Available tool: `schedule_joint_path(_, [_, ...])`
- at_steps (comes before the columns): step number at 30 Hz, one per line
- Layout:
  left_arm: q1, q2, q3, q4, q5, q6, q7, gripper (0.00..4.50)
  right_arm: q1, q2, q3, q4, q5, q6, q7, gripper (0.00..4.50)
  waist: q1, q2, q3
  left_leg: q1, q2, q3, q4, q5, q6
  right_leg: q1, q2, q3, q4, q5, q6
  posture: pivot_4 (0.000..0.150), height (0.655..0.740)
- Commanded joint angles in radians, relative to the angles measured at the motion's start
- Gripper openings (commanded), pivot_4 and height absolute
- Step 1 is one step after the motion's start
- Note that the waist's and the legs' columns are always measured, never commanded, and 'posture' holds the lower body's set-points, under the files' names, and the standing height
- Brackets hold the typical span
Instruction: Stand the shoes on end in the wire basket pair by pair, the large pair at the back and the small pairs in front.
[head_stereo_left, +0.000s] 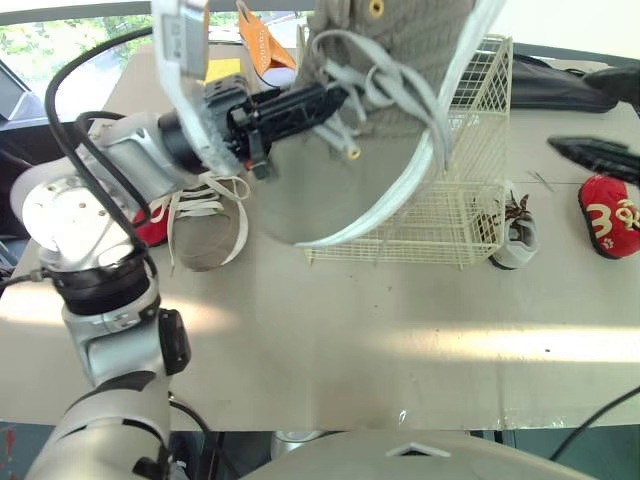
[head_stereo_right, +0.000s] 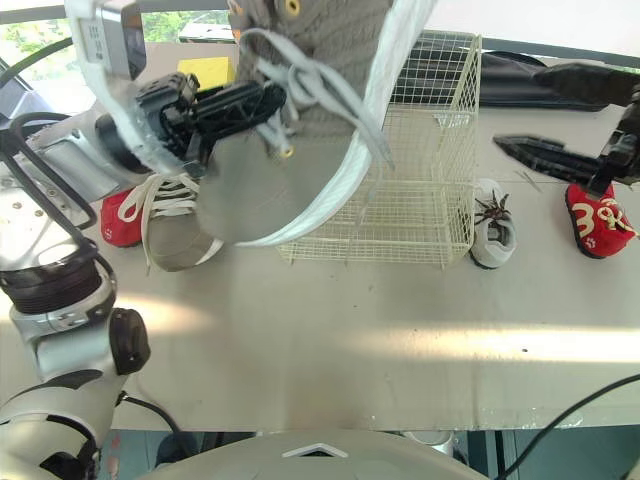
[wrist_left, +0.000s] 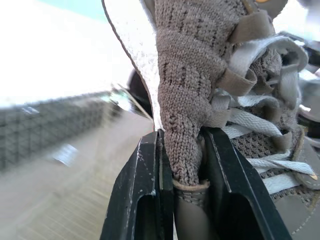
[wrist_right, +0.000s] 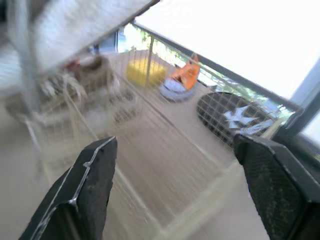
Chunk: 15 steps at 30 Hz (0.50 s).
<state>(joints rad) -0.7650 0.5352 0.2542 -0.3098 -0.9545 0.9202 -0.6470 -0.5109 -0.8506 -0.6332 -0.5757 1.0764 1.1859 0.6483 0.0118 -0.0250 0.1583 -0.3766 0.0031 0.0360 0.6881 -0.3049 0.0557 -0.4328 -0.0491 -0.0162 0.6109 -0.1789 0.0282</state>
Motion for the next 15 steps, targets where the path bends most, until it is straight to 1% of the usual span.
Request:
schedule_joint_path(1, [0.022,-0.022,-0.088,-0.069,0.184,-0.243,-0.027,0.48,-0.094,0.111,0.097,0.018,0.402,-0.066,-0.441,3.61,-0.003,0.001,0.0,0.0,0.0,0.001,0.0,0.001,-0.001,0.0,0.0,0.001,0.0,0.0,-0.003,0.15,0.74])
schedule_joint_path(2, [0.033,-0.03,-0.118,-0.069,0.235,-0.299,-0.036,0.48,-0.116,0.14,0.143,0.028,0.489,-0.104,-0.549,3.61,-0.003,0.002,0.0,0.001,0.0,0.001,0.0,0.002,-0.002,0.0,0.001,0.001,0.0,0.001,-0.005,0.15,0.74])
schedule_joint_path(3, [0.037,-0.034,-0.14,-0.064,0.271,-0.341,-0.045,0.48,-0.13,0.146,0.175,0.037,0.536,-0.123,-0.614,3.61,-0.001,0.002,0.0,0.001,0.0,0.001,0.0,0.003,-0.003,0.0,0.001,0.001,0.0,0.002,-0.006,0.15,0.74])
schedule_joint_path(7, [0.065,-0.06,-0.218,-0.059,0.371,-0.485,-0.093,0.47,-0.21,0.171,0.321,0.068,0.623,-0.191,-0.788,3.61,0.003,0.002,0.0,-0.001,0.0,0.0,-0.001,0.004,-0.003,0.0,0.003,0.0,0.0,0.002,-0.007,0.15,0.74])
schedule_joint_path(9, [0.07,-0.075,-0.244,-0.05,0.41,-0.546,-0.113,0.47,-0.261,0.195,0.402,0.089,0.585,-0.198,-0.815,3.61,0.002,0.002,0.0,-0.002,0.0,0.0,0.0,0.004,-0.001,-0.001,0.004,0.0,-0.001,0.002,-0.006,0.15,0.74])
schedule_joint_path(11, [0.065,-0.102,-0.238,-0.043,0.406,-0.555,-0.096,0.46,-0.295,0.221,0.452,0.128,0.553,-0.21,-0.856,3.61,0.001,0.002,0.0,-0.002,0.0,0.002,0.0,0.004,0.0,-0.002,0.004,0.0,-0.001,0.003,-0.005,0.15,0.74])
schedule_joint_path(13, [0.068,-0.099,-0.233,-0.049,0.413,-0.569,-0.11,0.46,-0.304,0.219,0.475,0.13,0.526,-0.209,-0.853,3.1,0.002,0.002,0.0,-0.003,0.001,0.002,0.0,0.003,0.001,-0.002,0.005,0.0,-0.002,0.004,-0.002,0.15,0.74])
schedule_joint_path(14, [0.076,-0.087,-0.233,-0.056,0.42,-0.572,-0.124,0.46,-0.305,0.217,0.482,0.129,0.521,-0.21,-0.855,2.75,0.003,0.002,0.0,-0.003,0.001,0.001,0.0,0.003,0.001,-0.002,0.007,0.0,-0.002,0.004,-0.002,0.15,0.74])
schedule_joint_path(15, [0.085,-0.078,-0.234,-0.062,0.426,-0.576,-0.133,0.46,-0.307,0.217,0.488,0.127,0.516,-0.212,-0.855,2.27,0.004,0.002,0.0,-0.004,0.001,0.0,0.0,0.003,0.002,-0.002,0.009,-0.001,-0.002,0.004,-0.002,0.15,0.74])
